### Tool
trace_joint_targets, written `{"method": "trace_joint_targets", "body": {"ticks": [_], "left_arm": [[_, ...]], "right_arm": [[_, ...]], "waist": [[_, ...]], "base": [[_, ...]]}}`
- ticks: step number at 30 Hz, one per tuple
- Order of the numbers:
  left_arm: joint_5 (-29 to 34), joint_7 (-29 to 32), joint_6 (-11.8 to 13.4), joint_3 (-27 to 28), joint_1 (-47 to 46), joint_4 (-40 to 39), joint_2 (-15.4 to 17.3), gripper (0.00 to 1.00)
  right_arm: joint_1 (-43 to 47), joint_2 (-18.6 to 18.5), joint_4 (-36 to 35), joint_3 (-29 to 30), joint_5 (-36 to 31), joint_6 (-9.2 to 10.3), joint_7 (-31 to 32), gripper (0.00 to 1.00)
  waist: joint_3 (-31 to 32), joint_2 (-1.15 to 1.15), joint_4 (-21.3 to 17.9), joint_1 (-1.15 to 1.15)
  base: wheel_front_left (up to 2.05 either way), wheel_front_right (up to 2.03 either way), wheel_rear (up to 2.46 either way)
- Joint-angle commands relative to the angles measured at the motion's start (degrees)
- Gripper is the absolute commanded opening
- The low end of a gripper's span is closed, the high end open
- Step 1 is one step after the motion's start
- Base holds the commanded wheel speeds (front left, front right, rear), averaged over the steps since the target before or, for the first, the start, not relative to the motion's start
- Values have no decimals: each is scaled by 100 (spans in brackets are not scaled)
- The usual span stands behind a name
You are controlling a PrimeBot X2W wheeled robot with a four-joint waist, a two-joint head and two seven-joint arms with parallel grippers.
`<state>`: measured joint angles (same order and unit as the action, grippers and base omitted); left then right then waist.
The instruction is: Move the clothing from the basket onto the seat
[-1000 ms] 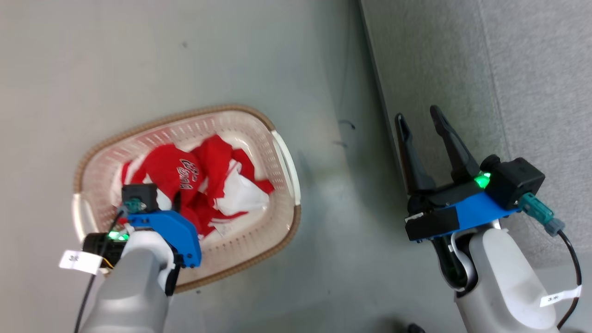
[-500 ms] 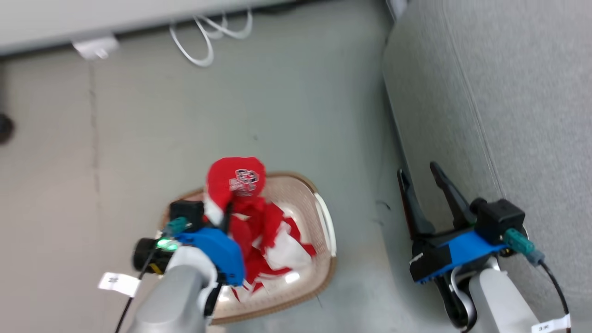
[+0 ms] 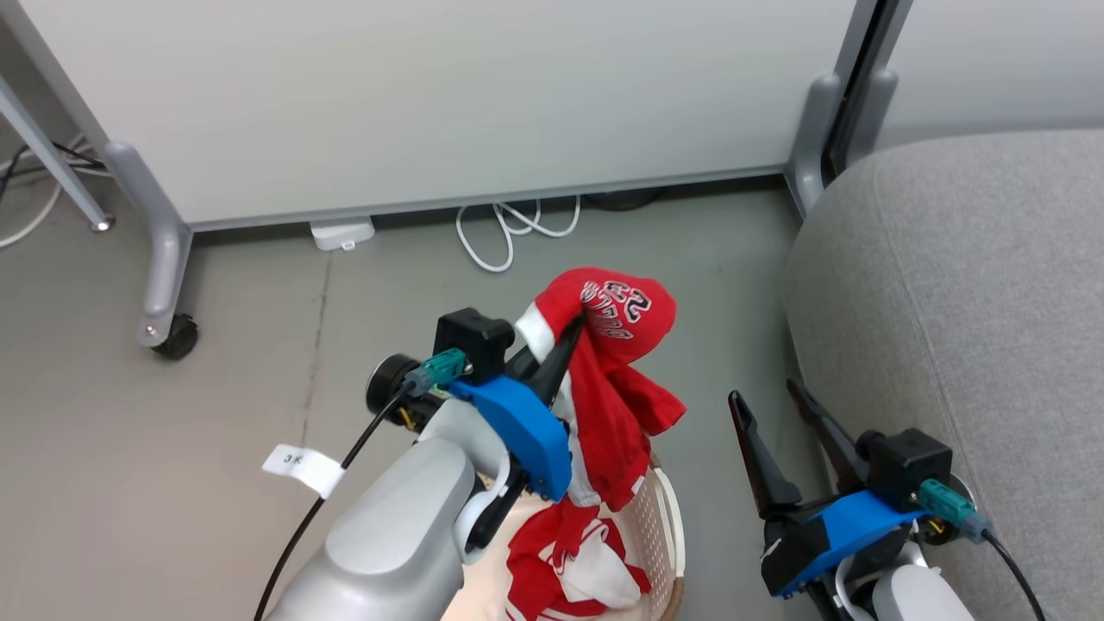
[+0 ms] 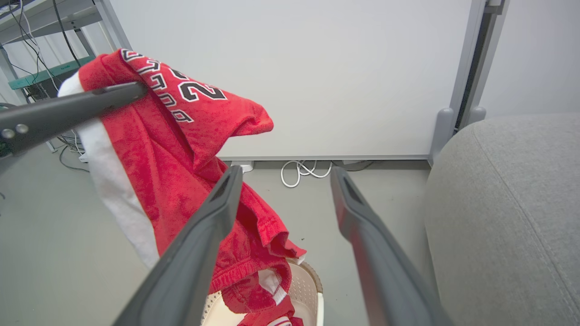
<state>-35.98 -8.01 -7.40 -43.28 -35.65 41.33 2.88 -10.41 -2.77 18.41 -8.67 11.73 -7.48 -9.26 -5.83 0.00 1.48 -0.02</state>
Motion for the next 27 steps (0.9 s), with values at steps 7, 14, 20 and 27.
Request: {"method": "trace_joint_targets", "body": {"ticks": [7, 14, 20, 27], "left_arm": [[-208, -52, -11, -334, -387, -267, 1, 0], [-498, -84, 65, -802, -681, -494, 1, 0], [-738, -150, 226, -1176, -873, -511, 4, 0], [-1065, -243, 309, -1517, -977, -440, 3, 0]], "right_arm": [[294, -20, -151, -133, 28, -3, 158, 100], [453, -20, -263, -278, 19, -3, 324, 100], [416, -21, -392, -463, 98, -3, 398, 100], [351, -20, -415, -539, 155, -3, 438, 100]], "waist": [[415, 0, 94, 2], [616, 0, 76, 2], [641, 0, -20, 2], [616, 0, -109, 2]], "base": [[0, 0, 0], [0, 0, 0], [0, 0, 0], [0, 0, 0]]}}
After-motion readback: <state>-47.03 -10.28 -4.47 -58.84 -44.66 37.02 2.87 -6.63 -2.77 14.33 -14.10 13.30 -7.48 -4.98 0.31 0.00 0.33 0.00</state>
